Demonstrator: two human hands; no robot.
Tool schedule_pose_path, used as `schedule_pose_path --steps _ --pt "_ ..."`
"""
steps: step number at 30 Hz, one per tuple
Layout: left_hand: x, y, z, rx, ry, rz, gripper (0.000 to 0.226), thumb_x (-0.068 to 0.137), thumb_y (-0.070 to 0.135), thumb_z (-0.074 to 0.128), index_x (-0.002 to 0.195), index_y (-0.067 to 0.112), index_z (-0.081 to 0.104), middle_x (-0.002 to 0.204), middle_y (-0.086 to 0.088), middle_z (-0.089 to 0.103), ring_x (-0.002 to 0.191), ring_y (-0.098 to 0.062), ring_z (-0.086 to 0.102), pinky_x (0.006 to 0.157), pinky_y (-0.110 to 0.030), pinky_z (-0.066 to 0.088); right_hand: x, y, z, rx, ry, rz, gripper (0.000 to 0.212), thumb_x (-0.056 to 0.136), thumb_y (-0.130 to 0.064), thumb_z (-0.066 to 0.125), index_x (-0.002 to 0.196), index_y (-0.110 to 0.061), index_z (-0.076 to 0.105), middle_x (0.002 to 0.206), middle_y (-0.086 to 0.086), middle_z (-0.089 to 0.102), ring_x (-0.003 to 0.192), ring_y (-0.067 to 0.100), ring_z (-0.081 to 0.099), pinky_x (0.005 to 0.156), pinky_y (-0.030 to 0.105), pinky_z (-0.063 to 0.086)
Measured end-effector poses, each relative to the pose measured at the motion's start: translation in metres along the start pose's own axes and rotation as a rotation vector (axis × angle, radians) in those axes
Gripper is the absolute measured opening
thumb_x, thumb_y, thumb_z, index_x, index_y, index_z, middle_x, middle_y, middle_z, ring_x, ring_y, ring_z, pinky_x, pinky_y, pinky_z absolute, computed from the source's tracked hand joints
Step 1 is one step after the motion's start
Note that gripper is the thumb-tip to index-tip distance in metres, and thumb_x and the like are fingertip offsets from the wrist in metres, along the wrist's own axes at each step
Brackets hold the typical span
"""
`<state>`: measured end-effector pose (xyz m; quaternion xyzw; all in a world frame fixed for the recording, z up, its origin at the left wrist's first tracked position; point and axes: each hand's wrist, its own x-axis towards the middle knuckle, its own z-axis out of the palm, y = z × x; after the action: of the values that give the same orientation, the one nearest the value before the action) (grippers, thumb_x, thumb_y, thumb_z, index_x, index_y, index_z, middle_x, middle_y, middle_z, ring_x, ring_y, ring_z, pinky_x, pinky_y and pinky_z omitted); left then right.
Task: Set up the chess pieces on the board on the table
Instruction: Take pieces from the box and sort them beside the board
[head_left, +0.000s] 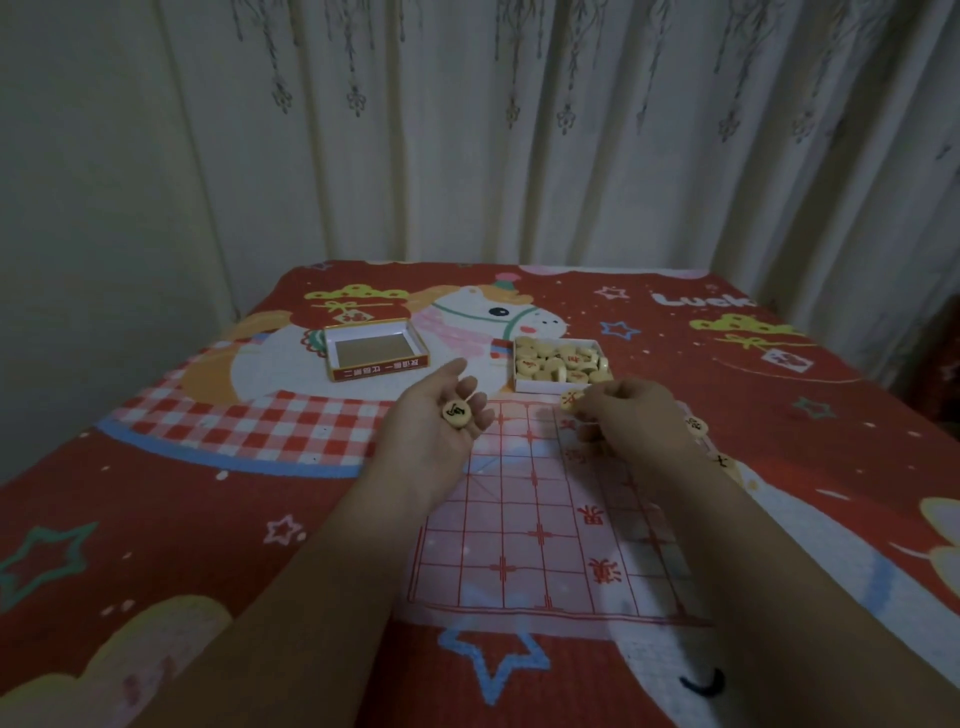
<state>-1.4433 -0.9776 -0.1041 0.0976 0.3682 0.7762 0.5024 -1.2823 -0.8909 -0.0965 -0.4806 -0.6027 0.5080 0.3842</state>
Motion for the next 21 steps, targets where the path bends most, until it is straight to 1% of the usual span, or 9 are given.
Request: schedule_pose_path --steps 2,4,6,9,13,15,17,19,21 --pt "0.001 -0.001 0.0 0.021 0.021 -0.009 0.021 0.099 0.011 0.052 0.116 0.002 0.06 0.098 -0.011 0.053 0.077 -0.022 0.053 0.073 -0.033 0.05 0.0 0.0 0.005 -0.018 -0.028 0.014 0.003 0.085 0.002 0.068 0.082 0.002 0.068 0.074 0.015 0.064 0.055 0.021 0.058 0.047 0.026 0.053" --pt "0.003 -0.001 -0.003 0.037 0.049 -0.01 0.025 0.099 0.012 0.051 0.121 0.003 0.059 0.1 -0.011 0.053 0.078 -0.022 0.053 0.076 -0.034 0.051 0.005 0.0 0.011 -0.036 -0.056 0.036 0.013 0.082 0.003 0.07 0.071 -0.002 0.068 0.067 0.016 0.063 0.054 0.025 0.056 0.056 0.034 0.052" --pt "0.004 -0.001 -0.004 0.029 0.067 -0.015 0.026 0.099 0.013 0.05 0.121 0.003 0.059 0.096 -0.01 0.053 0.076 -0.022 0.053 0.081 -0.035 0.051 0.016 0.0 0.019 -0.077 -0.058 0.064 0.022 0.082 0.004 0.066 0.062 -0.005 0.066 0.062 0.015 0.063 0.056 0.026 0.056 0.06 0.04 0.05" --pt "0.005 -0.002 -0.004 0.021 0.078 -0.016 0.023 0.099 0.013 0.052 0.118 0.004 0.061 0.092 -0.009 0.055 0.075 -0.022 0.054 0.086 -0.038 0.05 0.033 -0.004 0.034 -0.128 -0.049 0.091 0.022 0.08 0.008 0.058 0.061 -0.003 0.054 0.058 0.016 0.057 0.056 0.028 0.054 0.056 0.037 0.044" --pt "0.007 -0.003 -0.006 0.013 0.086 -0.013 0.025 0.099 0.014 0.049 0.119 0.004 0.061 0.094 -0.01 0.055 0.078 -0.023 0.054 0.086 -0.038 0.051 0.054 -0.003 0.047 -0.195 -0.059 0.142 0.028 0.082 0.01 0.058 0.056 -0.001 0.053 0.042 0.013 0.056 0.047 0.026 0.053 0.05 0.032 0.045" --pt "0.007 -0.003 -0.006 0.013 0.081 -0.012 0.025 0.1 0.014 0.047 0.119 0.004 0.06 0.097 -0.01 0.055 0.08 -0.023 0.054 0.086 -0.038 0.05 0.062 0.002 0.051 -0.289 -0.031 0.111 0.02 0.082 0.004 0.062 0.063 -0.001 0.056 0.052 0.016 0.06 0.05 0.028 0.056 0.052 0.034 0.047" --pt "0.006 -0.002 -0.006 0.016 0.08 -0.011 0.027 0.101 0.016 0.046 0.12 0.004 0.06 0.102 -0.011 0.055 0.083 -0.024 0.054 0.088 -0.039 0.049 0.065 0.005 0.051 -0.385 0.006 0.048 0.015 0.081 -0.001 0.061 0.068 -0.004 0.053 0.064 0.018 0.058 0.058 0.029 0.056 0.055 0.035 0.045" --pt "0.005 -0.002 -0.005 0.017 0.082 -0.01 0.027 0.102 0.016 0.045 0.12 0.004 0.06 0.106 -0.012 0.055 0.086 -0.024 0.055 0.088 -0.039 0.05 0.063 0.004 0.05 -0.416 0.017 0.014 0.012 0.082 -0.003 0.058 0.071 -0.005 0.053 0.07 0.017 0.056 0.064 0.028 0.054 0.058 0.033 0.043" --pt "0.005 -0.001 -0.004 0.012 0.095 -0.007 0.027 0.102 0.013 0.045 0.121 0.003 0.06 0.108 -0.012 0.056 0.089 -0.024 0.056 0.084 -0.036 0.052 0.054 0.001 0.047 -0.412 0.023 -0.025 0.009 0.086 -0.005 0.056 0.076 -0.006 0.055 0.07 0.012 0.055 0.065 0.025 0.054 0.059 0.029 0.042"
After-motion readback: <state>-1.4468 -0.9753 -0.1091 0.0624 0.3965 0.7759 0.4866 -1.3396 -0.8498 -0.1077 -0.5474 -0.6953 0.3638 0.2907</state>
